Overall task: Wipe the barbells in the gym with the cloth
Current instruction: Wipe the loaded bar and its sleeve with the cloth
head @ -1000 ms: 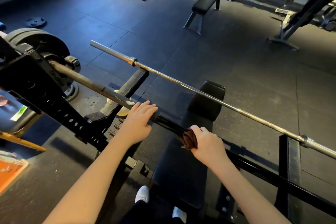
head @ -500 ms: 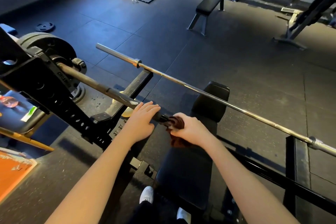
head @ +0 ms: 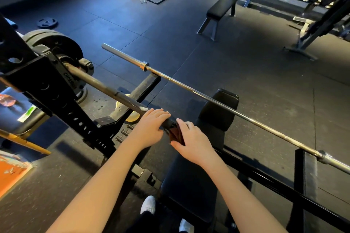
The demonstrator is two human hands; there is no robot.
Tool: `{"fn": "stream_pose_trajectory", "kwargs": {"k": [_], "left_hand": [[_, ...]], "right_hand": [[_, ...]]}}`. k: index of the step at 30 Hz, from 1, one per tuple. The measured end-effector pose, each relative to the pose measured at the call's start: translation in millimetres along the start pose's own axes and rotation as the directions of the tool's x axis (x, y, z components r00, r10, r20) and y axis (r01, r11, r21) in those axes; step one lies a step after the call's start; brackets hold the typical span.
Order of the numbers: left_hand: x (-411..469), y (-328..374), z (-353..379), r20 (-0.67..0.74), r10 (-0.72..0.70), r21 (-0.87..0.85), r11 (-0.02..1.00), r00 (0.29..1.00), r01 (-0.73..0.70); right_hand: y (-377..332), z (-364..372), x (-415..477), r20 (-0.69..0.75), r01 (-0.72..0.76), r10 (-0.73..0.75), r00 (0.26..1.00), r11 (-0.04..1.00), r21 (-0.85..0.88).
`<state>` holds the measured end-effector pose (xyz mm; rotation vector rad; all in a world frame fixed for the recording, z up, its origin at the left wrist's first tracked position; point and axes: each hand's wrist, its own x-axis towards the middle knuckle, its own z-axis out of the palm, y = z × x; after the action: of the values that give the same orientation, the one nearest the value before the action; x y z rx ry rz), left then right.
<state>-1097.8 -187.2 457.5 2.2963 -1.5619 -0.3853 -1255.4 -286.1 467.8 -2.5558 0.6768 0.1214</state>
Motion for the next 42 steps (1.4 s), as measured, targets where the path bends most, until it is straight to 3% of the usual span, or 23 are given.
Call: {"fn": "stream_pose_trajectory", "kwargs": {"k": [4, 8, 11, 15, 17, 19, 21, 24, 27, 29, 32, 37, 42], "left_hand": [[1, -6, -10, -0.008, 0.009, 0.063, 0.998, 1.0, -0.009], [-2, -10, -8, 0.011, 0.029, 0.118, 0.993, 1.0, -0.03], [-3, -9, -4, 0.009, 0.02, 0.158, 0.987, 1.0, -0.021], [-3, -8, -2, 0.0, 0.008, 0.19, 0.982, 1.0, -0.008], [-4, -7, -1, 0.002, 0.011, 0.226, 0.974, 1.0, -0.011], [-3, -6, 0, 0.004, 0.025, 0.264, 0.964, 1.0, -0.025], [-5, -9, 2, -0.009, 0.046, 0.242, 0.969, 0.999, -0.042], [-7, -15, -7, -0.087, 0.057, 0.015, 0.998, 0.995, -0.055], [-2, -33, -28, -0.206, -0.137, -0.284, 0.956, 0.969, 0.075], [6, -56, -40, -0.207, -0.251, -0.374, 0.913, 0.946, 0.16], [14, -79, -45, -0.169, -0.285, -0.331, 0.918, 0.943, 0.218], [5, -85, -37, -0.211, -0.195, -0.316, 0.941, 0.958, 0.122], [-2, -105, -44, -0.191, -0.162, -0.202, 0.972, 0.968, 0.123]], "right_hand": [[11, -7, -12, -0.017, -0.06, 0.061, 0.998, 0.997, 0.058], [16, -2, -32, -0.057, -0.218, 0.212, 0.976, 0.969, -0.118], [3, -8, -1, 0.049, -0.337, 0.337, 0.94, 0.941, -0.013], [-11, -25, 48, 0.304, -0.314, 0.264, 0.915, 0.941, 0.129], [-14, -26, 57, 0.34, -0.306, 0.245, 0.908, 0.942, 0.138], [-15, -19, 51, 0.292, -0.311, 0.255, 0.922, 0.936, 0.163], [-12, -10, 30, 0.14, -0.27, 0.255, 0.957, 0.957, 0.103], [-3, -3, -3, -0.06, -0.224, 0.221, 0.973, 0.974, -0.044], [1, -3, -7, -0.075, -0.259, 0.254, 0.964, 0.964, -0.058], [-5, -1, 2, -0.081, -0.248, 0.243, 0.967, 0.967, -0.062], [-21, 5, 24, -0.093, -0.204, 0.197, 0.976, 0.976, -0.074], [-49, 12, 60, -0.092, -0.121, 0.116, 0.989, 0.991, -0.051], [-44, 13, 50, -0.096, -0.115, 0.113, 0.989, 0.993, -0.016]]}}
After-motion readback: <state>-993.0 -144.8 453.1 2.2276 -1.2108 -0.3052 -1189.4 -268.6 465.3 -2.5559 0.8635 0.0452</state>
